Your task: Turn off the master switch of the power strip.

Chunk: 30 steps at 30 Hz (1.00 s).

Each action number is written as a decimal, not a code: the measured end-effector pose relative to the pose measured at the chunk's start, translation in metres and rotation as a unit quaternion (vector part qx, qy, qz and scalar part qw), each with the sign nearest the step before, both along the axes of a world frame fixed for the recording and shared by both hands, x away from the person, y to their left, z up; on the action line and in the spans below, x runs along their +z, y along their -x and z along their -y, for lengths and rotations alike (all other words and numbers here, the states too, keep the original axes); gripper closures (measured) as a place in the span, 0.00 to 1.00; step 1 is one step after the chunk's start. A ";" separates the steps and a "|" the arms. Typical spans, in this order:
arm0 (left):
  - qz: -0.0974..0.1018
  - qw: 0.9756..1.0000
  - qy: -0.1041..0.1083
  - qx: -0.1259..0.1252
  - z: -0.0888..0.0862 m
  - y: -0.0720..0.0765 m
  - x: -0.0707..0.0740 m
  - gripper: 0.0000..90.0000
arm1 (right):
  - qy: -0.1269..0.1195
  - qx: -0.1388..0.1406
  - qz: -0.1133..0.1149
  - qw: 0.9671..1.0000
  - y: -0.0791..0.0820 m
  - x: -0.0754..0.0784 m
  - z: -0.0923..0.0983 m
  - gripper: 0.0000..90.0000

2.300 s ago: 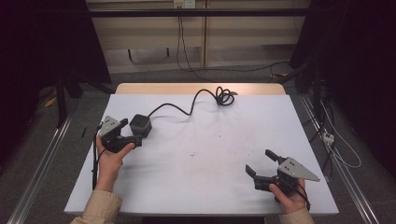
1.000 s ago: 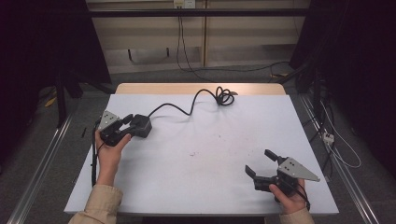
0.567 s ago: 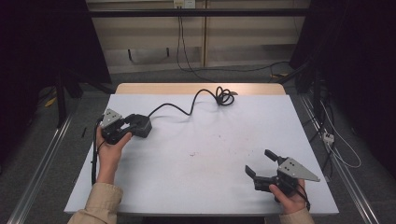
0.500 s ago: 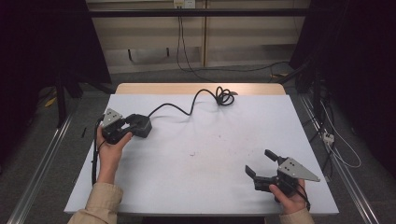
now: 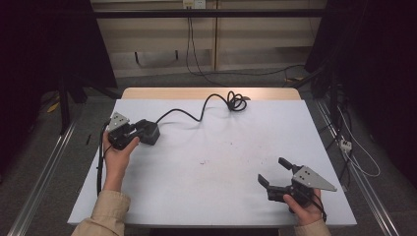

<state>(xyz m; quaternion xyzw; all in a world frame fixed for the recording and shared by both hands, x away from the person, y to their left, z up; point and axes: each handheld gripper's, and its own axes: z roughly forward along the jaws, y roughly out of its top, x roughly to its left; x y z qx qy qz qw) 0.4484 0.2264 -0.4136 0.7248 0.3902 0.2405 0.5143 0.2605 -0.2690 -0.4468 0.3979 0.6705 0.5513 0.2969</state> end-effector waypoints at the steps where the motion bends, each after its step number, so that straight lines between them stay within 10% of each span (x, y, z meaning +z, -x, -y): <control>1: 0.000 1.000 -0.003 0.000 0.000 -0.001 0.001 0.79 | 0.000 0.000 0.000 1.000 0.000 0.000 0.000 0.07; 30: -0.026 1.000 0.000 0.012 -0.004 -0.010 0.001 0.94 | -0.004 -0.005 0.001 1.000 0.000 0.000 0.001 0.07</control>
